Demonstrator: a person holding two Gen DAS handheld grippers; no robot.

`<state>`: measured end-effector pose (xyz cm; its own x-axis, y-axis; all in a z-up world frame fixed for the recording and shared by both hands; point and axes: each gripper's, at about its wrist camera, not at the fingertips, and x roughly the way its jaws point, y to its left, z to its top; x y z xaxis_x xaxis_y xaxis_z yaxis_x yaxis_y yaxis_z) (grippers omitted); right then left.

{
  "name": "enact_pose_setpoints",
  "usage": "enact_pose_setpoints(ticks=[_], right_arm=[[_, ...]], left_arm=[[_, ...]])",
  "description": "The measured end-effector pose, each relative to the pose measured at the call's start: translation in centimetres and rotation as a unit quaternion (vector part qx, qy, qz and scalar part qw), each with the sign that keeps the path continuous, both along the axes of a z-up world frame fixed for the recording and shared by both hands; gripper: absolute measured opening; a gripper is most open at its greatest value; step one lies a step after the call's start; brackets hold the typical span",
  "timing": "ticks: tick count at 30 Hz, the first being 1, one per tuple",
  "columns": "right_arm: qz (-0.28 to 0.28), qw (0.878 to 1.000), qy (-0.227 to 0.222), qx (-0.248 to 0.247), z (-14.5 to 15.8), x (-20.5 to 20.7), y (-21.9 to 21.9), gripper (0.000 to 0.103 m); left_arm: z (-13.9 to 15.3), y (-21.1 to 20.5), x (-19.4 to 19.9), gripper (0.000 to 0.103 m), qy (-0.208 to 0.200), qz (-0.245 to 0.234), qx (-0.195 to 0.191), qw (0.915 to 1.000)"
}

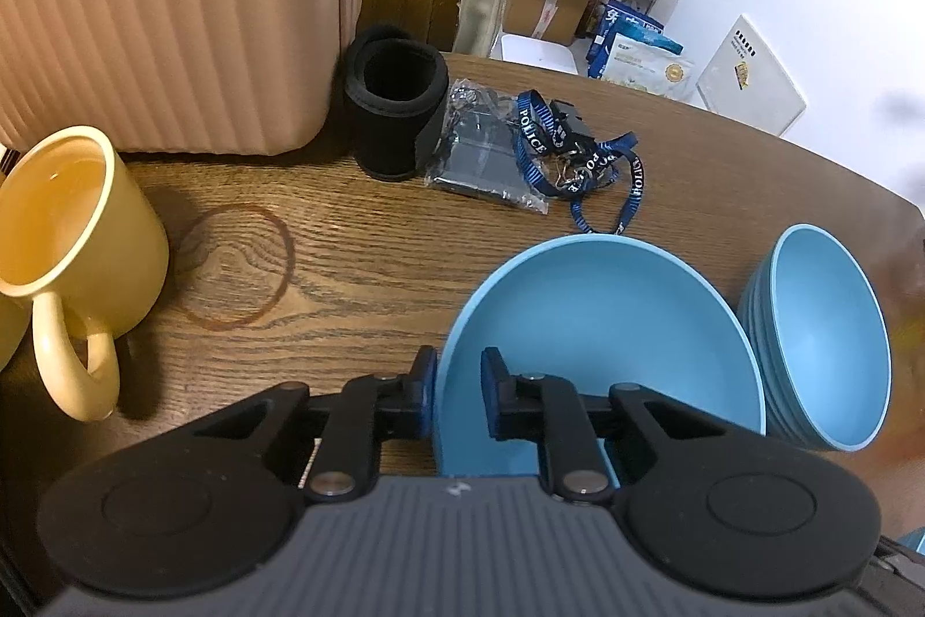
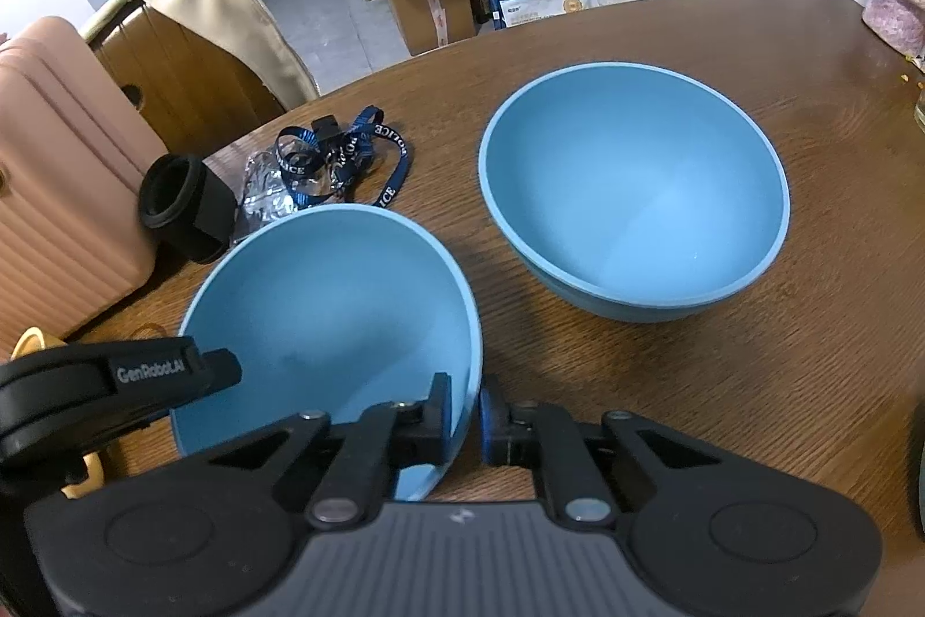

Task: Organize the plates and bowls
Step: 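Close both grippers on the rim of the blue bowl, then lift the blue bowl with both grippers and carry it toward the bowl by the water glass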

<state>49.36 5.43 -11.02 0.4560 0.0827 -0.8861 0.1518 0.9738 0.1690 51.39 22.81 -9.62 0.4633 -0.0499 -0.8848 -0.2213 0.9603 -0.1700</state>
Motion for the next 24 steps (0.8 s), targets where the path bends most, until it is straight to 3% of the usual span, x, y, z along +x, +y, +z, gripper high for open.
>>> enact_pose_setpoints(ticks=[24], right_arm=[[0.013, 0.999, -0.032, -0.002, 1.8, -2.5, 0.5, 0.009]], left_arm=[[2.4, 0.5, -2.8, 0.017, -0.034, 0.002, 0.001, 0.9994]])
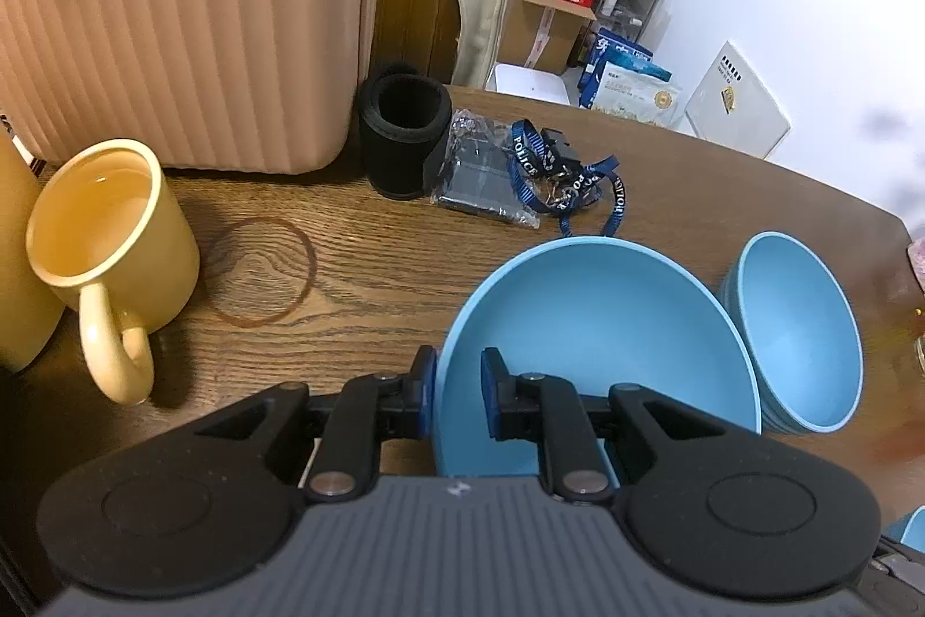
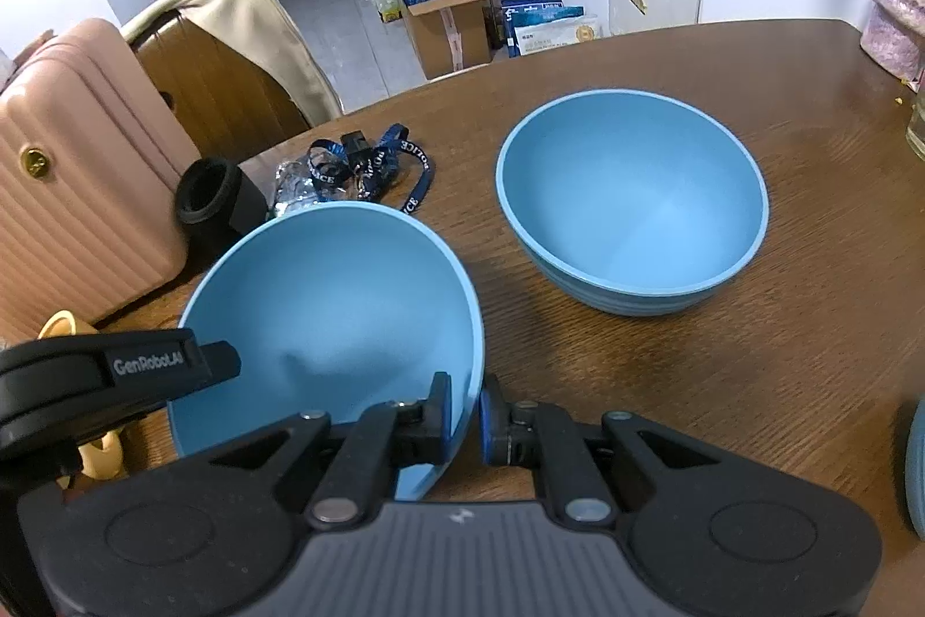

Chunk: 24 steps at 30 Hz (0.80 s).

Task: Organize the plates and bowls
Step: 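Lift the blue bowl with both grippers and carry it toward the bowl by the water glass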

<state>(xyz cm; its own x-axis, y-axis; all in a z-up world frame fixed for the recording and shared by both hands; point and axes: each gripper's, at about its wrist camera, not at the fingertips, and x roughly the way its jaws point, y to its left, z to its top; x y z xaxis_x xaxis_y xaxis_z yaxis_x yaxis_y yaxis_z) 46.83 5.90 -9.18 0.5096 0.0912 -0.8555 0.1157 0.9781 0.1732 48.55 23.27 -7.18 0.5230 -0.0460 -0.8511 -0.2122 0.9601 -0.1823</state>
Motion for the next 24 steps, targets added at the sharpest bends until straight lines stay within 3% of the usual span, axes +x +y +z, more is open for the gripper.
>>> enact_pose_setpoints(ticks=[24], right_arm=[[-0.005, 0.999, -0.038, 0.007, 3.9, -5.8, -1.7, 0.009]], left_arm=[[4.5, -2.0, -6.2, 0.017, -0.035, -0.006, 0.001, 0.9994]])
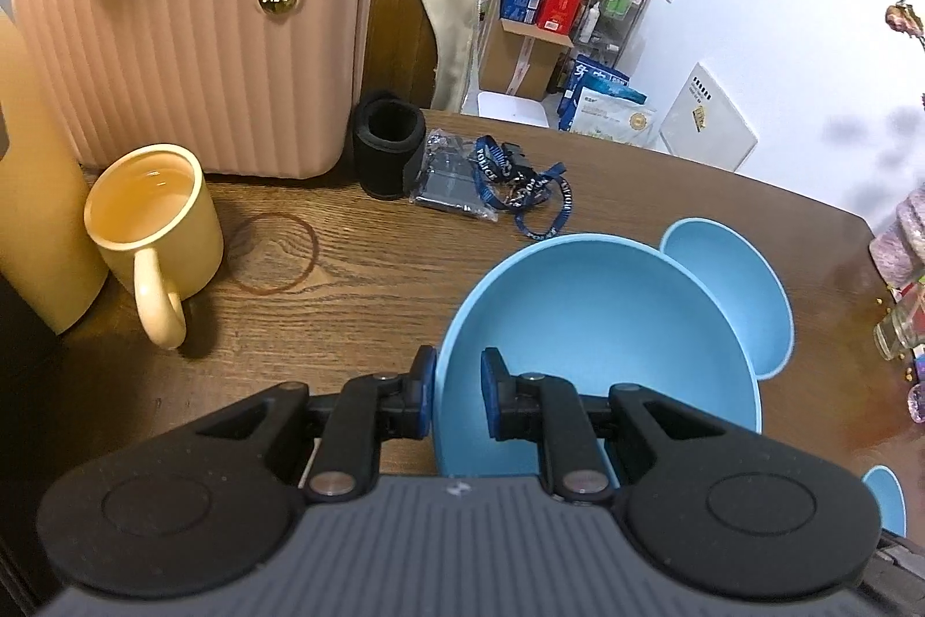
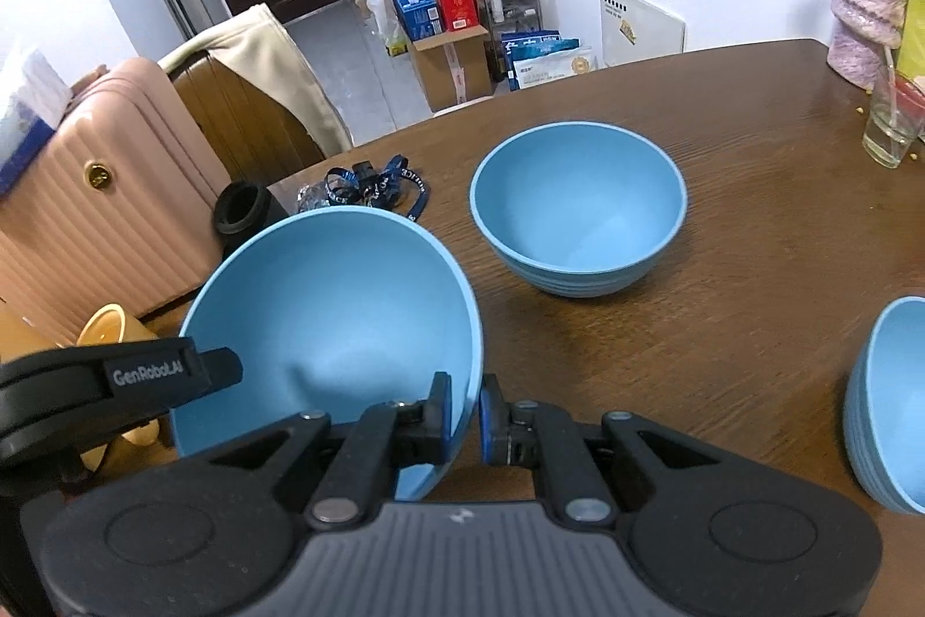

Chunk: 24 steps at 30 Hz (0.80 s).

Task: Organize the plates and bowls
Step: 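Lift the blue bowl with both grippers and carry it toward the bowl by the water glass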

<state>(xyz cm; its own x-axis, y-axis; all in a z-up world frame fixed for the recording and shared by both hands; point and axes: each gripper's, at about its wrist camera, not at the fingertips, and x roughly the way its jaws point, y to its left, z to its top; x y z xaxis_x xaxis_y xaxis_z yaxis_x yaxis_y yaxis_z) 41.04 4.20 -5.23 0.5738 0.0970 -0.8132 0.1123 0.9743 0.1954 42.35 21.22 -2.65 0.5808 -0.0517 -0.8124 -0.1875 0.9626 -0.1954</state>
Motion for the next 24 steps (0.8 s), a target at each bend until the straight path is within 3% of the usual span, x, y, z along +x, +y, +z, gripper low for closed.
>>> enact_pose_setpoints(ticks=[24], right_arm=[[-0.014, 0.999, -0.03, 0.003, 3.5, -5.9, -4.9, 0.009]], left_arm=[[3.1, -5.3, -5.5, 0.017, -0.021, -0.022, 0.008, 0.9995]])
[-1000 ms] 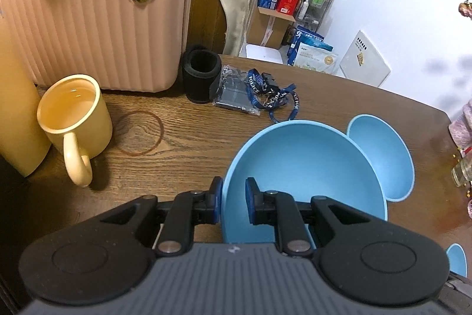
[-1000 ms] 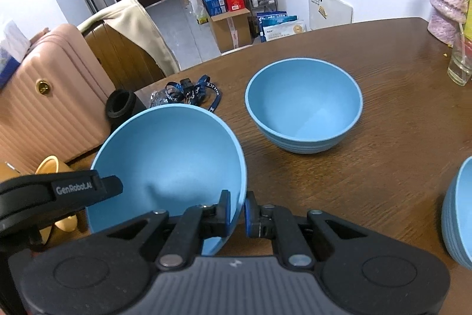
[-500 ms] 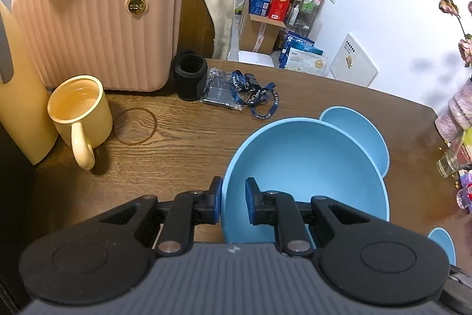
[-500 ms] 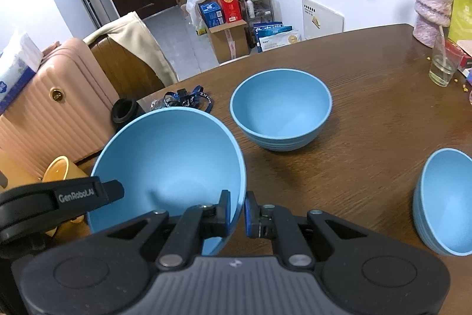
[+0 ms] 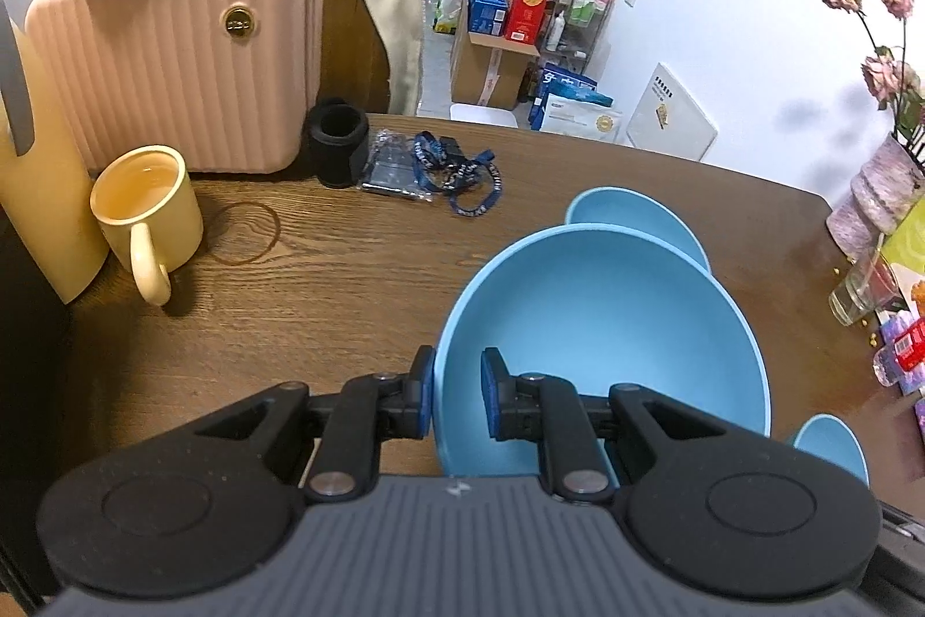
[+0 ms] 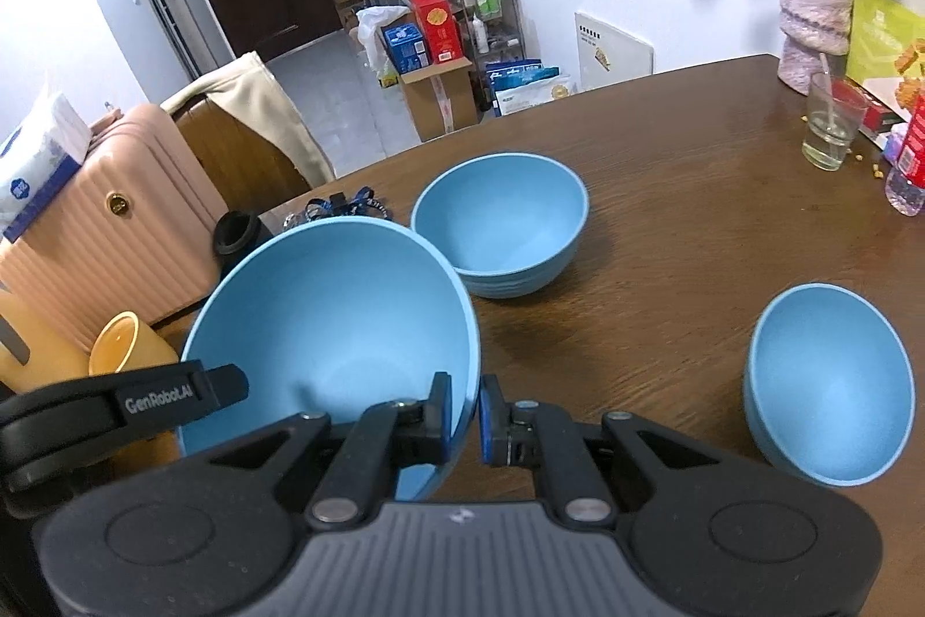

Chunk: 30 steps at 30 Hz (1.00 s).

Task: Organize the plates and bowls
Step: 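Lift the blue bowl with both grippers and carry it toward the bowl by the water glass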

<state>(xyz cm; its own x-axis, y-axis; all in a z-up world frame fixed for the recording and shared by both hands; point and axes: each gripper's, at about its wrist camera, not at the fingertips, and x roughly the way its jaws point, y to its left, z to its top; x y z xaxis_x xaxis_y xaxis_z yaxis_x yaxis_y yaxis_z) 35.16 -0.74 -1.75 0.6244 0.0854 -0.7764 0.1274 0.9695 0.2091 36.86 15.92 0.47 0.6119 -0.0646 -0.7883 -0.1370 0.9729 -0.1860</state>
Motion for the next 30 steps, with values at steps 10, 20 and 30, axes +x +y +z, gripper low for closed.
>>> enact_pose_setpoints(ticks=[10, 20, 30], right_arm=[[-0.014, 1.0, -0.009, 0.003, 0.9, -2.1, -3.5, 0.009], [-0.029, 0.999, -0.013, 0.004, 1.4, -3.8, -7.0, 0.009], [-0.046, 0.999, -0.017, 0.005, 1.6, -5.0, -10.1, 0.009]], left_arm=[[0.9, -3.7, -1.4, 0.017, -0.007, -0.016, 0.005, 0.9998], [1.3, -7.1, -2.3, 0.017, -0.01, -0.031, 0.006, 0.9995], [1.5, -10.4, -2.9, 0.017, -0.012, -0.047, 0.009, 0.9988]])
